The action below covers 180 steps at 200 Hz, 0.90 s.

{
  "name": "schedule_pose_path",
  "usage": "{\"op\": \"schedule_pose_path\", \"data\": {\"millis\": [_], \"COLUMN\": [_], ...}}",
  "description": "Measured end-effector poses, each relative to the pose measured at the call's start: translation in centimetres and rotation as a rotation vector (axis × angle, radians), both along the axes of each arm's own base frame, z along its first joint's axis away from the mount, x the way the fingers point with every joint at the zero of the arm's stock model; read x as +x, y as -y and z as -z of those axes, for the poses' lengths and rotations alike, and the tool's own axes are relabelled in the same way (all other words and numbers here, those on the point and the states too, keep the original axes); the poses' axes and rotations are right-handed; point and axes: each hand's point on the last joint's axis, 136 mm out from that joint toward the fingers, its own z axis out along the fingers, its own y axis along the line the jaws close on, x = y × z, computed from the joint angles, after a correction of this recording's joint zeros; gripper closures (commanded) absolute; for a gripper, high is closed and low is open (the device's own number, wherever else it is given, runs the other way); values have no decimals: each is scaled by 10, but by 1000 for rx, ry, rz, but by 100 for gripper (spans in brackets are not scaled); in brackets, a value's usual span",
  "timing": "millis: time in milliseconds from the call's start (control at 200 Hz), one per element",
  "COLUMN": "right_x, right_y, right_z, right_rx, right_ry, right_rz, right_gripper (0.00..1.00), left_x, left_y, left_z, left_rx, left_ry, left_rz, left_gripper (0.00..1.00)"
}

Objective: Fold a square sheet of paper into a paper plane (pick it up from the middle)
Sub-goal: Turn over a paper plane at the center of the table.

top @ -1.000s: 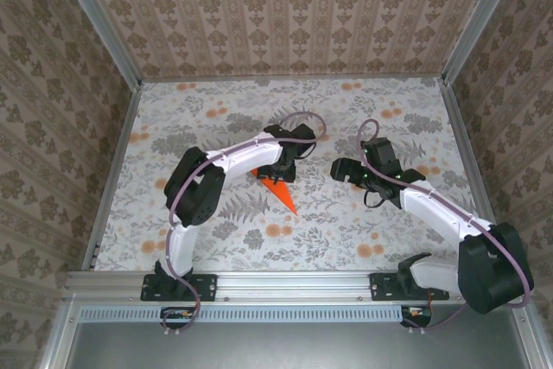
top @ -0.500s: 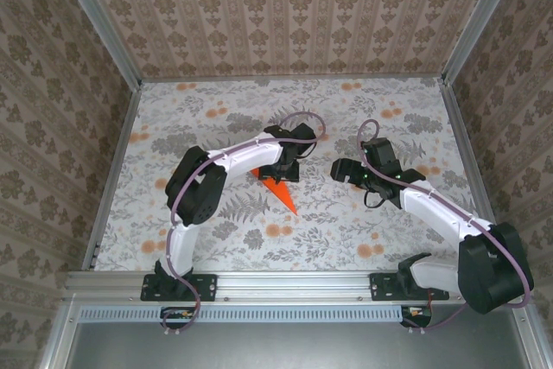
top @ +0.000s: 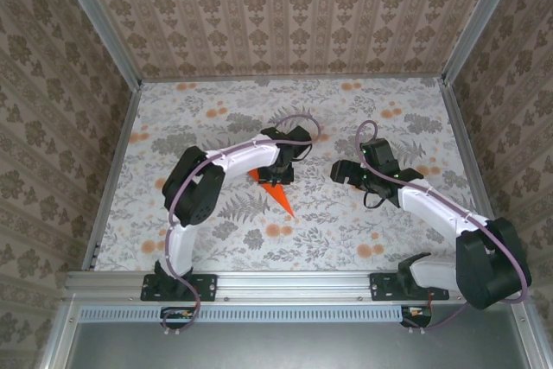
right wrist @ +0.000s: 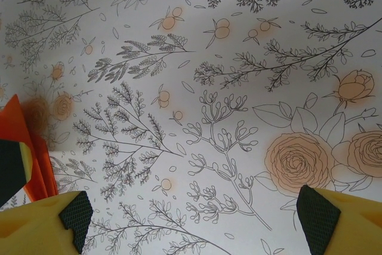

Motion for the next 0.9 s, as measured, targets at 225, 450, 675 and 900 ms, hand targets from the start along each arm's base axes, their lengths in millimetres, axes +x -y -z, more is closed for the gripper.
{"op": "schedule_pose_path", "data": {"millis": [225,450,675,900], "right_x": [0,-1,-1,-1], "right_y": [0,0,0,0], "right_z": [4,8,12,12], "right_rx": [-3,-7,-9,-10], "right_ry": [-12,-24,-37,-39], "right_rz": [0,0,-2,-2], "right_gripper": [8,9,9,9], "left_x": [-7,-10,-14,-14], "left_y": [-9,-13,-17,-20], "left_z": [-11,-16,-10,-18], "left_rx": [-26,-51,-56,-83], "left_ry": [21,42,42,75], "left_rz": [-48,-87,-119,-136], "left_gripper": [65,67,85,100]}}
